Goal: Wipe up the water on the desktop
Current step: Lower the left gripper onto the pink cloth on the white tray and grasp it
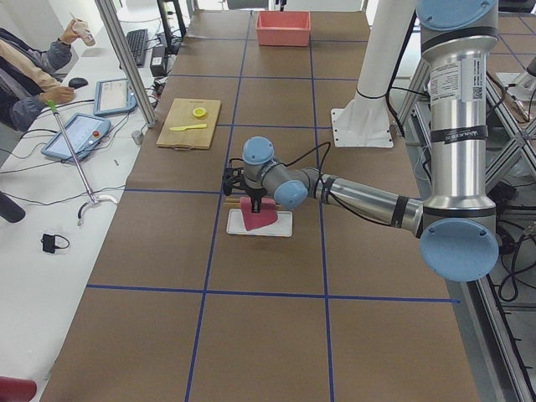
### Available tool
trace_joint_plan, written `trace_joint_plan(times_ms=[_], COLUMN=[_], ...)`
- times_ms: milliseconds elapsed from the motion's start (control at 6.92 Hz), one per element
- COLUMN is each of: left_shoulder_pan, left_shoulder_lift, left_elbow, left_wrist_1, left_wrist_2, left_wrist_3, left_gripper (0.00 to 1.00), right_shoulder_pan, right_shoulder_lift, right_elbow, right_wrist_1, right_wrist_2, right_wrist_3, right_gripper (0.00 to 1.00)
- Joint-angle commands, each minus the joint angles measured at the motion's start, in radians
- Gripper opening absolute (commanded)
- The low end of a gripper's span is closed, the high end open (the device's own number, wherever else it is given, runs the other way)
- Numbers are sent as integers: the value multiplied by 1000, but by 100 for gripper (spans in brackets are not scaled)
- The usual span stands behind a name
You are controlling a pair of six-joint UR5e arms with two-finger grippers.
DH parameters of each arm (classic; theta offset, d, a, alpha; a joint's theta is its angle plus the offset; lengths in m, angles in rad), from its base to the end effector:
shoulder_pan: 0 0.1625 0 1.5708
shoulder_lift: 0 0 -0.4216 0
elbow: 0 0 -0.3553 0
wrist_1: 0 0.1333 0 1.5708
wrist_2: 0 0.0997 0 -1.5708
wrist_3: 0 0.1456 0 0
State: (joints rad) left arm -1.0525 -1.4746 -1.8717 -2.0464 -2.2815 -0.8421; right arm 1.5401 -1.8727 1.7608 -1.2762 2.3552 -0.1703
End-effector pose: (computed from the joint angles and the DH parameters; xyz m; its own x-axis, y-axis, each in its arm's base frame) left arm 0.1918 -0.4136 0.5330 0.5903 -0.0164 -0.8070 0.0831 0.9957 0.0405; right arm 0.0199 -0.3453 0.6879 0.6882 -0.3144 0.6538 0.1490 0.9433 0.2968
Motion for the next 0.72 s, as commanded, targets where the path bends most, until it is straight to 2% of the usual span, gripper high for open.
trace_joint_plan(times_ms=[0, 434, 578], left_shoulder_pan=[-13, -56, -69], left_shoulder_lift=[0, -4, -12], left_elbow=[-4, -30, -67], left_wrist_1=[0, 0, 24], left_wrist_2=[0, -10, -36], left_wrist_3=[0, 1, 0], left_gripper=[0, 0, 0], right_shoulder_pan=[0, 0, 0], right_shoulder_lift=[-2, -2, 1], right_elbow=[-1, 0, 0], right_wrist_1=[0, 0, 1], right_wrist_2=[1, 10, 19], right_wrist_3=[0, 2, 12], right_gripper=[100, 100, 100])
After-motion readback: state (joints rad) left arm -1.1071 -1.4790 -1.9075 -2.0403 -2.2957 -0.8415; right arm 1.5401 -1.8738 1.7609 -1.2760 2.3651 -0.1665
